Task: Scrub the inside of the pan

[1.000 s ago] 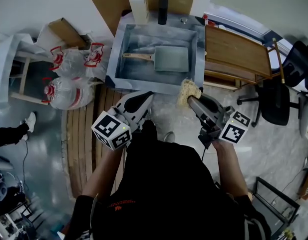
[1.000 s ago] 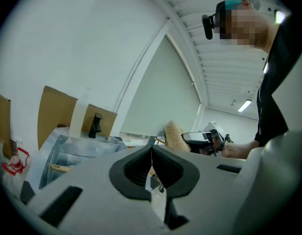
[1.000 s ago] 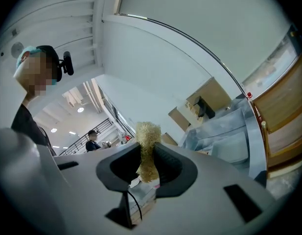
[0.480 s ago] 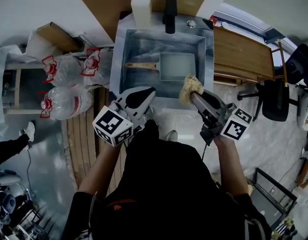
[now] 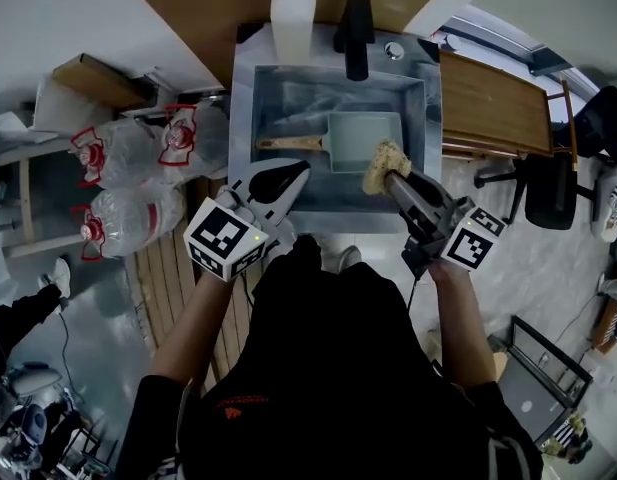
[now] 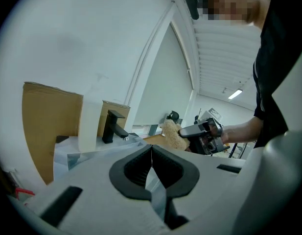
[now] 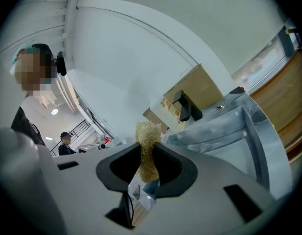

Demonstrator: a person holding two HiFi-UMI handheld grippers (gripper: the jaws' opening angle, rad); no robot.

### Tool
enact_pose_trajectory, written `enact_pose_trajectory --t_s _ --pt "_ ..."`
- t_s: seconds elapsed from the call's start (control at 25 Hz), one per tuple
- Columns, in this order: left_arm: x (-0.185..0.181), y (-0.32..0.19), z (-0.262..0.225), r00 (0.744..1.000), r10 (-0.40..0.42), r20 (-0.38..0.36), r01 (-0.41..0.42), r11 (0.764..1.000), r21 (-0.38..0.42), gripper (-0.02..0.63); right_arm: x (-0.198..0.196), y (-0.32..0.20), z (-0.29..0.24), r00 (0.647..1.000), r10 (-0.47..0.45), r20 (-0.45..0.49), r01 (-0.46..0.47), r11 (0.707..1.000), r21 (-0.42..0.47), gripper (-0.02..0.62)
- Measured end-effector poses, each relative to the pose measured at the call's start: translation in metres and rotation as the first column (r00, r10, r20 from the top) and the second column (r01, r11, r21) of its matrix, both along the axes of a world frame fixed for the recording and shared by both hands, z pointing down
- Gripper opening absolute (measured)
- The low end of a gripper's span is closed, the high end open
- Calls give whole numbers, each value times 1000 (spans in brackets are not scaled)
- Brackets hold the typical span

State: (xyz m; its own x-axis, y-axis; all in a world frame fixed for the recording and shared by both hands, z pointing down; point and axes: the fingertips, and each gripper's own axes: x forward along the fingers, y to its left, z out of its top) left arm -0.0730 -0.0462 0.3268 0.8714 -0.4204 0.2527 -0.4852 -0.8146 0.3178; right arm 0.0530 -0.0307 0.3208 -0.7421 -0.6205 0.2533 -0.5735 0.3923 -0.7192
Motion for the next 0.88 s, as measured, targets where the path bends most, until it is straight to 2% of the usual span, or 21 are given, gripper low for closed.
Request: enact_pose_trajectory --t_s 0.44,0.88 --pt "2 -34 33 997 27 79 -27 1000 -2 20 2 -40 27 998 -19 -62 18 999 -28 86" --pt "25 -60 80 982 -4 188 11 999 -41 20 20 -75 67 989 -138 -47 134 988 -78 86"
